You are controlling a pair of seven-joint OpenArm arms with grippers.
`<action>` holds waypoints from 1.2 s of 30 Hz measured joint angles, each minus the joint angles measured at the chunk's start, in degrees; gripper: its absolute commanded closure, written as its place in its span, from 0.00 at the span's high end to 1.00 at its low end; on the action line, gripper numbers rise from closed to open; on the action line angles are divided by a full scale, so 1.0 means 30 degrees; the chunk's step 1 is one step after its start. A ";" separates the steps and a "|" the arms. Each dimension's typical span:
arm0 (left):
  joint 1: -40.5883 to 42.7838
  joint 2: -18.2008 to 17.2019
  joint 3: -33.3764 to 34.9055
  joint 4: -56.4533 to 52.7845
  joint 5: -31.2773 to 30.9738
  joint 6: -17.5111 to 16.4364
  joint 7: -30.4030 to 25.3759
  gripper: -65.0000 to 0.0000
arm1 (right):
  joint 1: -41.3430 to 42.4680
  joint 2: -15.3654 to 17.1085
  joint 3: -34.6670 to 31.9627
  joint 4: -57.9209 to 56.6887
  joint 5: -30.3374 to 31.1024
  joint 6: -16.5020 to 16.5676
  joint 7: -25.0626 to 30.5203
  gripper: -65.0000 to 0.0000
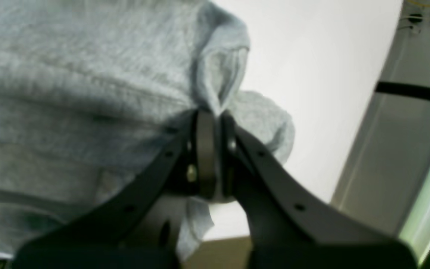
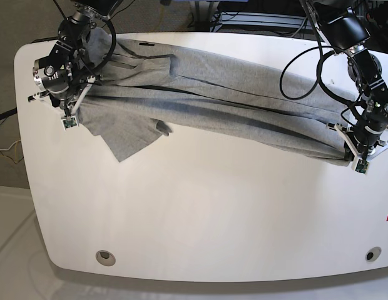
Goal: Fold the T-shirt properly
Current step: 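Lift the hem edges with both grippers and fold toward the collar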
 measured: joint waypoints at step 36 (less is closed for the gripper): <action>0.2572 -0.0197 -0.0095 -0.1027 -0.0102 0.0080 -0.0284 0.04 | -0.3089 0.0022 -0.0051 -0.1406 0.0022 -0.0051 0.0138 0.02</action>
